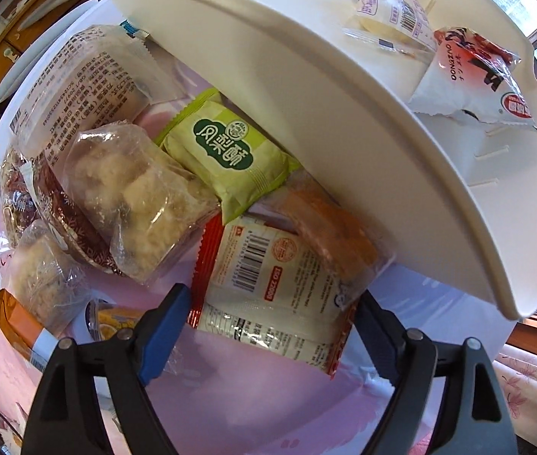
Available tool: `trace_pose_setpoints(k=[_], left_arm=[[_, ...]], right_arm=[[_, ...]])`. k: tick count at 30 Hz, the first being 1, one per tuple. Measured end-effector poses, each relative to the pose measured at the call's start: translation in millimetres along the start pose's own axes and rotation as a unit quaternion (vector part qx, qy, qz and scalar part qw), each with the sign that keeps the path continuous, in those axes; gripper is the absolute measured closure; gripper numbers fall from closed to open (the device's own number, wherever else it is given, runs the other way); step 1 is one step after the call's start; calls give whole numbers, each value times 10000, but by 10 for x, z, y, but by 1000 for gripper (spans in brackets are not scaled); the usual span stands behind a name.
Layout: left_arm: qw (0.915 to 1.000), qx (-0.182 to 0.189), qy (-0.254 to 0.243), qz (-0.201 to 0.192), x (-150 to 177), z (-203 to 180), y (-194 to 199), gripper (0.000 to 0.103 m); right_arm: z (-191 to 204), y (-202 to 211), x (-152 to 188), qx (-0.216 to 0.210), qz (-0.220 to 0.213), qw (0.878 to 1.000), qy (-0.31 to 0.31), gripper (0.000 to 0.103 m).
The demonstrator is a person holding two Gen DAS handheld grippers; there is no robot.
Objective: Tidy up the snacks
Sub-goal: 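Grasp the orange-white bar packet with the left gripper while the right gripper grasps the red-edged biscuit packet, then carry both packets over the white tray and open both grippers to drop them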
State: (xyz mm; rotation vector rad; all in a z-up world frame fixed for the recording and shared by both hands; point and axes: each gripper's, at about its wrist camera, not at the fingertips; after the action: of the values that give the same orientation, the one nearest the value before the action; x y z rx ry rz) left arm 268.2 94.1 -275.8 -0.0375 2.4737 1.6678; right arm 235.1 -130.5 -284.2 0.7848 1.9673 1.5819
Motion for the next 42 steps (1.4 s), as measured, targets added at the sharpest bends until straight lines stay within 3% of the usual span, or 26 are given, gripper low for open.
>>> trace_pose_setpoints(k=[7,8,20,30,42], left_arm=[[9999,129,55,53,-36,27,-76,55],[9999,132,50,32,-38,29,-77,62],[9998,193,39,-98,-97,-113,-65,65],[9992,202,-45,-351,52,-217,223,65],[9975,310,-35,-638,567,-235,648,66]], right_arm=[[-56,-16,-67,-14,-1,9999,153,21],[-61,-10,-69,-16,-1,9999,172,22],[-130,71,-134,-131,-14,9996,255,47],[-400,59,-25,-435,156,9986,273,48],[-721,8,489,-678,462,9953,522,48]])
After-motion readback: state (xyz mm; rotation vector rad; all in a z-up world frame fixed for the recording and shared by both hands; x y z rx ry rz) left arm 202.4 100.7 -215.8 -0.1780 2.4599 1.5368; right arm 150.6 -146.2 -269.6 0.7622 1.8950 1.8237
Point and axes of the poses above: each gripper's, at about its wrist camera, not at the fingertips, and y roughly against the way its jaws point, z to its left, x to its underside, and after that the axes turned 11 degrees about x, right-handed
